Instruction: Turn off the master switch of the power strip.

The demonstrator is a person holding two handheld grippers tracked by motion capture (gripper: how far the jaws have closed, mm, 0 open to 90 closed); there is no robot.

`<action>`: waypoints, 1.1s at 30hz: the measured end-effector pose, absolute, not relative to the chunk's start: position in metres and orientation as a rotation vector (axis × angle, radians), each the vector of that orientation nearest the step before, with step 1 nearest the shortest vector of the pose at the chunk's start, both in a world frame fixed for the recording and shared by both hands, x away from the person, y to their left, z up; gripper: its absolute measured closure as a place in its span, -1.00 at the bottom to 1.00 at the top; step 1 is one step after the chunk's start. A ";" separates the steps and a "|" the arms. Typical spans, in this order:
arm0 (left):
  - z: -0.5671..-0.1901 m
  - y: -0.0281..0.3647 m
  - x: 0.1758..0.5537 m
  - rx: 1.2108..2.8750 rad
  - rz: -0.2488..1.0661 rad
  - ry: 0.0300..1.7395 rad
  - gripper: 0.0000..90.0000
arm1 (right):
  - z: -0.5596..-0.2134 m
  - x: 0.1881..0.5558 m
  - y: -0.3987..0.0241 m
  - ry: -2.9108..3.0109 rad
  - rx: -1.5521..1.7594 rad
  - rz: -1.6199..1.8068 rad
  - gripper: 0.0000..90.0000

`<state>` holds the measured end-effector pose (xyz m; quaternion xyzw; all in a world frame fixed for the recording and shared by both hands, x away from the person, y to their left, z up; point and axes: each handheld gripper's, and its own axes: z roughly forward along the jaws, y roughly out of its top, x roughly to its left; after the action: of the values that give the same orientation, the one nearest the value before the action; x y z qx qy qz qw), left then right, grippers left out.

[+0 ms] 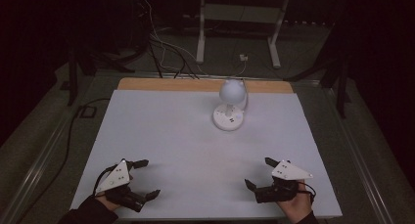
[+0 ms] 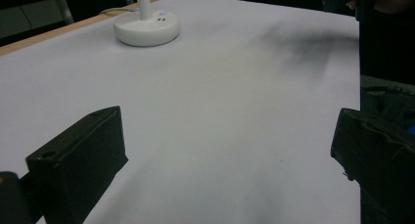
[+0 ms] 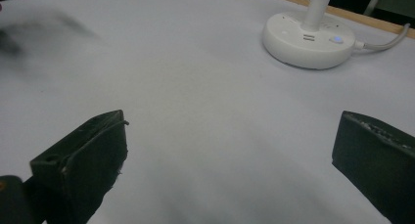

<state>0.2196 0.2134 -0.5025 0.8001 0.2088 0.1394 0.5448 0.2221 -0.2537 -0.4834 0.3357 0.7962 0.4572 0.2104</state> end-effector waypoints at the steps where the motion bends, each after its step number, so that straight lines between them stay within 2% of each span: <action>1: -0.502 0.214 0.220 1.896 0.329 0.498 -0.99 | -0.482 0.222 -0.253 2.211 0.931 1.274 -1.00; 33: -0.502 0.214 0.219 1.895 0.327 0.497 -0.99 | -0.441 0.244 -0.241 2.191 0.907 1.332 -1.00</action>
<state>0.2194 0.2140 -0.5016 0.7993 0.2095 0.1380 0.5460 0.2438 -0.2415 -0.4407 0.3259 0.7878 0.4790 0.2093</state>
